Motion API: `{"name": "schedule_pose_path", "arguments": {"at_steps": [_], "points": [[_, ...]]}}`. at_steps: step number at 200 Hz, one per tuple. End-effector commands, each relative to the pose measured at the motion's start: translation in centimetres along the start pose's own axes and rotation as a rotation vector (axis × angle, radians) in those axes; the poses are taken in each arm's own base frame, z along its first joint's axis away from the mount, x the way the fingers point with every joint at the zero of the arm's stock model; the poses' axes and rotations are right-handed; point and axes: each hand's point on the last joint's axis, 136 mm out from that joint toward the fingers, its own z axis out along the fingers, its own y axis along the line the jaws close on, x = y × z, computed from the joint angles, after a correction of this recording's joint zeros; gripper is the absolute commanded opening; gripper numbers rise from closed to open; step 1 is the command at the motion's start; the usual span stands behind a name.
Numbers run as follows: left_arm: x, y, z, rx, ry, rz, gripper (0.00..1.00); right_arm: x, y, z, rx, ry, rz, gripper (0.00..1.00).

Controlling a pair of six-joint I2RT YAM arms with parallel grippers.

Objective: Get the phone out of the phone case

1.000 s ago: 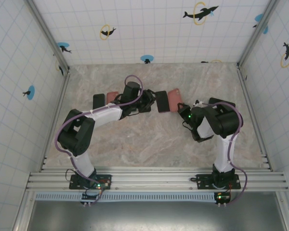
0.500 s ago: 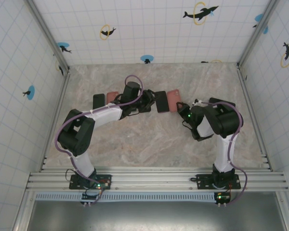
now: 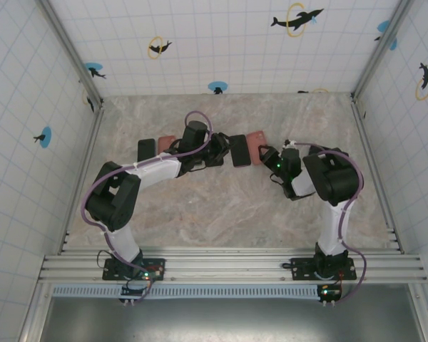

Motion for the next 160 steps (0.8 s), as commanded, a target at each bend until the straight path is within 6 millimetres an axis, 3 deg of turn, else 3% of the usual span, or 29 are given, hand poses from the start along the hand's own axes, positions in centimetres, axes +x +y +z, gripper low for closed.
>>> {"name": "schedule_pose_path", "arguments": {"at_steps": [1,43,78,136,160], "points": [[-0.6,-1.0,-0.1,0.023,-0.004,0.037,0.58,0.9,-2.3,-0.1,0.137,0.073,-0.102,0.59],[-1.0,-1.6,-0.2,0.013,-0.01,0.066,0.58,0.0,-2.1,-0.5,0.239,0.125,-0.28,0.73],[-1.2,-1.9,-0.2,0.012,-0.011,0.082,0.58,-0.7,-0.8,-0.9,0.231,0.152,-0.373,0.77],[-1.3,-2.5,-0.3,0.023,-0.011,0.106,0.59,0.1,1.2,-0.8,0.11,0.261,-0.38,0.76],[-1.3,-2.3,-0.4,0.015,-0.01,0.116,0.59,-0.2,1.0,-0.8,0.1,0.312,-0.372,0.76]]}}
